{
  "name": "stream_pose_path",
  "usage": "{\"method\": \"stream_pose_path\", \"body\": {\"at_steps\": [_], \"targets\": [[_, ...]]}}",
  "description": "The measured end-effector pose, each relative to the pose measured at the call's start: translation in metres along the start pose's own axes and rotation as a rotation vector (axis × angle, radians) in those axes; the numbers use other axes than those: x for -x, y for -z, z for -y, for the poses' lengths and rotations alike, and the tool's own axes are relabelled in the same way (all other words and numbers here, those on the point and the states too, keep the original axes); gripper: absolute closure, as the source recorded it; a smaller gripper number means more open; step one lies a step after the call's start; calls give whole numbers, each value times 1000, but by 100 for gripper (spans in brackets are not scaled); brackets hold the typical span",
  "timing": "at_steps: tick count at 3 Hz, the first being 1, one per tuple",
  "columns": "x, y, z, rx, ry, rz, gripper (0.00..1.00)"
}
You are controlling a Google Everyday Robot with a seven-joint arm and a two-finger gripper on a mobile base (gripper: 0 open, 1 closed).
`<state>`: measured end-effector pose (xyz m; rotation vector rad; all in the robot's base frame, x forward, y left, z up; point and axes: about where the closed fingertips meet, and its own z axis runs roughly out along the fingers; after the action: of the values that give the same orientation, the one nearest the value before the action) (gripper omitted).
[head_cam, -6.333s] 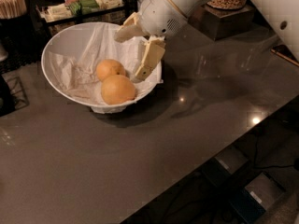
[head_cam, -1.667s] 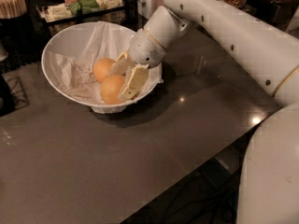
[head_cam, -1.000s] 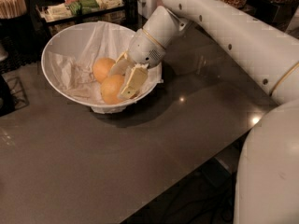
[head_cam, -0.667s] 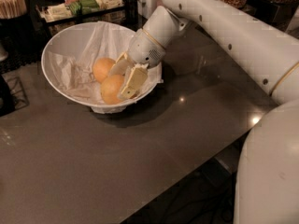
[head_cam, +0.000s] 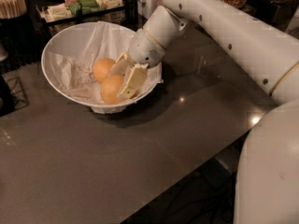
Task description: Pick orange from white bowl
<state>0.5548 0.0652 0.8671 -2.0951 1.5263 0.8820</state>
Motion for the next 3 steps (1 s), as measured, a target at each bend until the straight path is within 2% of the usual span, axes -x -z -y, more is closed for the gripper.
{"method": "stream_pose_path", "body": {"at_steps": [2,3], "targets": [[5,6,-2,-12,7,24,100],[17,34,-12,-74,42,44,100]]}}
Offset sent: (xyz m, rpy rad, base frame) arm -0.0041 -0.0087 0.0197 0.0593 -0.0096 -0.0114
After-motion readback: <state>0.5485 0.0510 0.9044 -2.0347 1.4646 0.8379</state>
